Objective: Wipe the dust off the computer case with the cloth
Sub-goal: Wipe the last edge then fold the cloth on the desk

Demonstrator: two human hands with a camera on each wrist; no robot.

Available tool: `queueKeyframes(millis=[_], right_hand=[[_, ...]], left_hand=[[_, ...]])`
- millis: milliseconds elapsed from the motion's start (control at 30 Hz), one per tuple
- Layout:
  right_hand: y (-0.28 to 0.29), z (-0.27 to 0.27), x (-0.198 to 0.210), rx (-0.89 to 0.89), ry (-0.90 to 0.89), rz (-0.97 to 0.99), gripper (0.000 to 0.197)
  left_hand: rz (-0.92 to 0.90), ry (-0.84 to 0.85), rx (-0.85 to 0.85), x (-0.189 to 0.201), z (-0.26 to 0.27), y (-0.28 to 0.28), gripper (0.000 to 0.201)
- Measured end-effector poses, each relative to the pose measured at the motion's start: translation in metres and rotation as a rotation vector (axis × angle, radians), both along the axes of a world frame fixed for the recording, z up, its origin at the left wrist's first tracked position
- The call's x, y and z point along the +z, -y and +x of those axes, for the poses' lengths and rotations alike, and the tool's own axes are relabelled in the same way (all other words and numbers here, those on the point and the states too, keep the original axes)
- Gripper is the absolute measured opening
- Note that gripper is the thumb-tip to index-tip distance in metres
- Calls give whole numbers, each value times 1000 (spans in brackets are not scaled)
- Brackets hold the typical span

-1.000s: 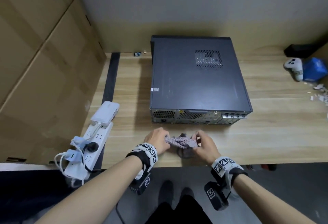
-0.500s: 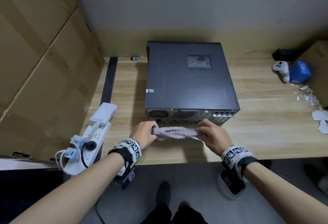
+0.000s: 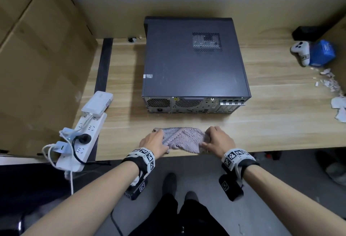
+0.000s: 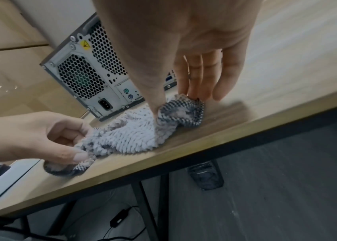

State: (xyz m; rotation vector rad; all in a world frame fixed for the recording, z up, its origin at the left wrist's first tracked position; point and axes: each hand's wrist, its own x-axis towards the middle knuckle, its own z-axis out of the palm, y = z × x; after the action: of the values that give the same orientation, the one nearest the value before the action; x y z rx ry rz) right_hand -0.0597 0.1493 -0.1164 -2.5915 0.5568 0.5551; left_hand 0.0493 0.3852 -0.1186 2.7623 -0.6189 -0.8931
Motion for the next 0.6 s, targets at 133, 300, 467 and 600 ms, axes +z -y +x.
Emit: queueKeyframes(millis=[133,300,467,600], right_hand=[[5,-2,-4,57,-4,33,26],[20,5,12,-17,248,132,40],[28,11,30,-16,576,245,41],[31,-1,18,101,409,334,40]], left_hand=[[-89,-58,66,3,5,-5,12],[-310,-2,137,27,22,-15,14],[-463,193,-57,49,37,-19,20],[-238,-23,-291,45,25,-18,31]])
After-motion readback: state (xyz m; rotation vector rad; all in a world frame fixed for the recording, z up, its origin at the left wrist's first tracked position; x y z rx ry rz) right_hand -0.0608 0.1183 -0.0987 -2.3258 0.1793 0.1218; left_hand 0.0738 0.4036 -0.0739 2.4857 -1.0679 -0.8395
